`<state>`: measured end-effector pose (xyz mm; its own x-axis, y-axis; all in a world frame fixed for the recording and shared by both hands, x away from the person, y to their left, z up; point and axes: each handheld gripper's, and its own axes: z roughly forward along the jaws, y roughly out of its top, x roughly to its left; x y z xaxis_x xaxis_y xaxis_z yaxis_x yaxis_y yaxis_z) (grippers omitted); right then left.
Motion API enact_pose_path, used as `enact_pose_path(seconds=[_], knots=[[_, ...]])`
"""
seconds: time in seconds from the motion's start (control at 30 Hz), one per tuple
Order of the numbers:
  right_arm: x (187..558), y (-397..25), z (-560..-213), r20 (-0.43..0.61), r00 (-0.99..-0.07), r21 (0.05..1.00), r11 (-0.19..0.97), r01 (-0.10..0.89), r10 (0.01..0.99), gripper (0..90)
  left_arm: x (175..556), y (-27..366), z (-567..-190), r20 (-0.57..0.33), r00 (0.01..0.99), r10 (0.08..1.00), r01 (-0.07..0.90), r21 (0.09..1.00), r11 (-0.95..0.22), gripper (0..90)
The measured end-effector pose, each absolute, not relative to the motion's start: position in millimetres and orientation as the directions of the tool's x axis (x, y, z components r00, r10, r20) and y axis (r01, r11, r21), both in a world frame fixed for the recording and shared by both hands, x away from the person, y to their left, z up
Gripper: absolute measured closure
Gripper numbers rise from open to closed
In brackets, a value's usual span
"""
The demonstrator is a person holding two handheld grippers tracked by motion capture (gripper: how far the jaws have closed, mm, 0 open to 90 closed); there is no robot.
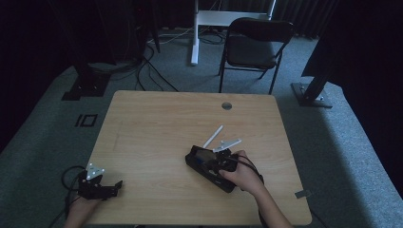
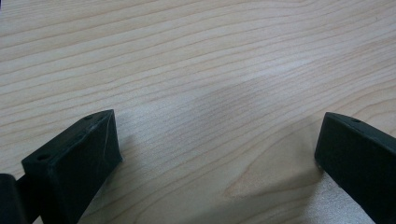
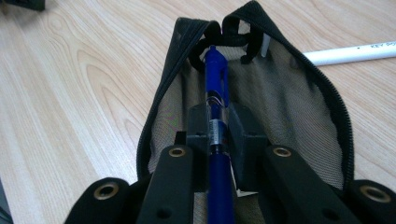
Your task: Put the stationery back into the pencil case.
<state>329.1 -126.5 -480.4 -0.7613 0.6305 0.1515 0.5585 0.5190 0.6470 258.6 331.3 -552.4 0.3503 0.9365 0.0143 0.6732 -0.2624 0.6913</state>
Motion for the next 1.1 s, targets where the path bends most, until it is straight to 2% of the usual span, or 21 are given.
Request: enact_pose_path(seconds=[1.1], knots=[[339.3, -115.0, -496.4, 0.077, -0.757, 0.566, 0.597, 0.569, 0.649, 79.2, 258.5, 331.2, -552.5, 0.014, 0.35, 0.937, 0.673, 0.692, -0.262, 0.1]])
